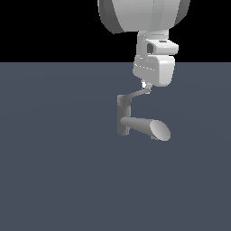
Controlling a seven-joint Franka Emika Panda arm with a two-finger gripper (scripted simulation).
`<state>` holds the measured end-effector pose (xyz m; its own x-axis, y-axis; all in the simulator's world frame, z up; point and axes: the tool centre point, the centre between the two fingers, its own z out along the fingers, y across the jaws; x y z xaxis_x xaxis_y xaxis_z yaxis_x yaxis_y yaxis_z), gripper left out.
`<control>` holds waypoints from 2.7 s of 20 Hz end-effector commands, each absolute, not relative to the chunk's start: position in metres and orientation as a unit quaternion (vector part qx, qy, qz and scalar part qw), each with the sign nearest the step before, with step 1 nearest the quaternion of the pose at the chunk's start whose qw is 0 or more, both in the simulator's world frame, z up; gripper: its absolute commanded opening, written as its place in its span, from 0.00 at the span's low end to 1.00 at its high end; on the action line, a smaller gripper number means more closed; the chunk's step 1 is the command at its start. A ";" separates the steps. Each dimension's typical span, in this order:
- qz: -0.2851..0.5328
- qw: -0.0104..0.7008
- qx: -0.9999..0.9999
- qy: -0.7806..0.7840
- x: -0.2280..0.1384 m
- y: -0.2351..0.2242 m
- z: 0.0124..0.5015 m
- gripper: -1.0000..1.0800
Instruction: Turn on the faucet by rotating a designated handle.
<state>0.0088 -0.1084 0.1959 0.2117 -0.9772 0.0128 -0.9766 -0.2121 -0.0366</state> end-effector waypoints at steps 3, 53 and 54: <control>-0.006 0.004 -0.778 0.628 -0.012 -0.102 0.187 0.00; -0.012 0.004 -0.753 0.658 -0.027 -0.001 0.193 0.00; -0.012 0.004 -0.754 0.657 -0.025 0.001 0.193 0.00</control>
